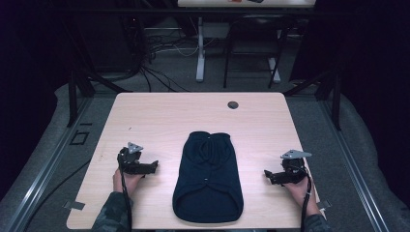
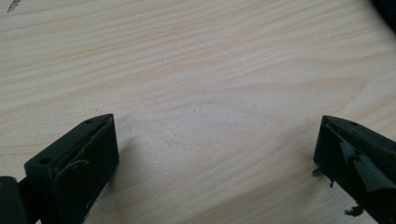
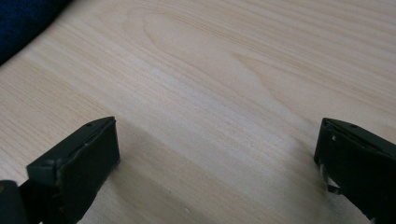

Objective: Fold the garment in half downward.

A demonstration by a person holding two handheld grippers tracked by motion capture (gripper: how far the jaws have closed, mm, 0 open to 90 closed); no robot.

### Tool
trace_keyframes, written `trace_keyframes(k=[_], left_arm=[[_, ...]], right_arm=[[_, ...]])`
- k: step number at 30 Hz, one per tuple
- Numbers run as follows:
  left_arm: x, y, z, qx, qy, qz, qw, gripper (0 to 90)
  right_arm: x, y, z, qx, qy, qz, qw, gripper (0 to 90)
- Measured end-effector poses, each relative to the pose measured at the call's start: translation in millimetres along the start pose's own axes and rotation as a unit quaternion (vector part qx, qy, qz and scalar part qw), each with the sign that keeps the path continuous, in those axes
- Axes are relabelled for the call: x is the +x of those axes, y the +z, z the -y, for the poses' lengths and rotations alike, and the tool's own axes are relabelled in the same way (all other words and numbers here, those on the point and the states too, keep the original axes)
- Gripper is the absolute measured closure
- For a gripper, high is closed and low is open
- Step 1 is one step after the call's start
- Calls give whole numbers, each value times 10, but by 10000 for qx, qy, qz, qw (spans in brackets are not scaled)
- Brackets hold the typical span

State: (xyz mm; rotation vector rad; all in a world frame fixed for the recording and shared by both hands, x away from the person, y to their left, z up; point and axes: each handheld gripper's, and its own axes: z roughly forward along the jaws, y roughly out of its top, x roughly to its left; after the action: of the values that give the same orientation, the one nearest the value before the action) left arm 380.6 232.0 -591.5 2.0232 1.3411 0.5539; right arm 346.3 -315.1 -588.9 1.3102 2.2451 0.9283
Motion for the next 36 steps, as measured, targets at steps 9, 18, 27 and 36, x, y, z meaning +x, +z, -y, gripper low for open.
trace_keyframes(k=[9, 18, 27, 36], left_arm=[[-4, 5, -3, -3, -13, 10, 10000, 0], [-5, 2, -3, -2, -23, 15, 10000, 0], [6, -22, -18, -61, -58, 101, 9999, 13], [-5, -71, -77, -142, -23, 239, 9996, 0]], right_arm=[[0, 0, 0, -2, 0, 0, 10000, 0], [2, -4, -3, 10, -20, 8, 10000, 6], [-5, -32, -27, -1, 64, -65, 10000, 0], [70, -130, -124, -157, 140, -118, 9997, 4]])
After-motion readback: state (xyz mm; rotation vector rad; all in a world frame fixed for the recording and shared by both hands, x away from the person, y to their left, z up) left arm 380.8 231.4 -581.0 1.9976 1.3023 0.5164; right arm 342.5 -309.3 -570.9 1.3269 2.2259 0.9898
